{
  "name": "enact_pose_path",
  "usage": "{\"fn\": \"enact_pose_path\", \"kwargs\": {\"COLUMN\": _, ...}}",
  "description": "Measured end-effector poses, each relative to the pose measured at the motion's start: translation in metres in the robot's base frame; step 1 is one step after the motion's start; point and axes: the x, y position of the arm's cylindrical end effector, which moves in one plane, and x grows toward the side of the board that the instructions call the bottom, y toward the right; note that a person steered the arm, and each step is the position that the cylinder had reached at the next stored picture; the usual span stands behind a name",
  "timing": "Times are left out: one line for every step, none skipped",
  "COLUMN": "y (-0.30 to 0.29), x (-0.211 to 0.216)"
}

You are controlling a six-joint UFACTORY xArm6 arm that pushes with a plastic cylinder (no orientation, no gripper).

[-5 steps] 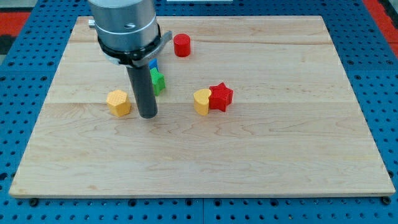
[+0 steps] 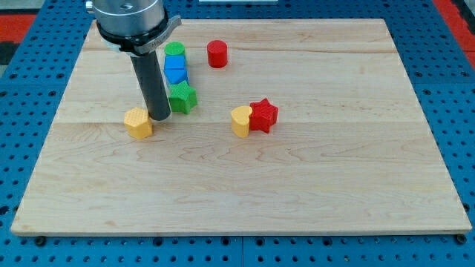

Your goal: Push the yellow hexagon to the left side of the board

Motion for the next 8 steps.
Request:
{"fn": "enact_pose_path", "kwargs": {"y": -0.0168, "x": 0.0058}}
{"fn": "enact_pose_path", "kwargs": {"y": -0.0209, "x": 0.0059}}
{"fn": "enact_pose_path", "kwargs": {"y": -0.0207, "x": 0.0059}}
{"fn": "enact_pose_path", "kwargs": {"y": -0.0205, "x": 0.0059}}
{"fn": "enact_pose_path", "kwargs": {"y": -0.0193, "x": 0.0059}}
{"fn": "enact_pose_path", "kwargs": {"y": -0.0172, "x": 0.0058}}
{"fn": "enact_pose_path", "kwargs": {"y": -0.0153, "x": 0.0058}}
{"fn": "enact_pose_path", "kwargs": {"y": -0.0146, "x": 0.0058}}
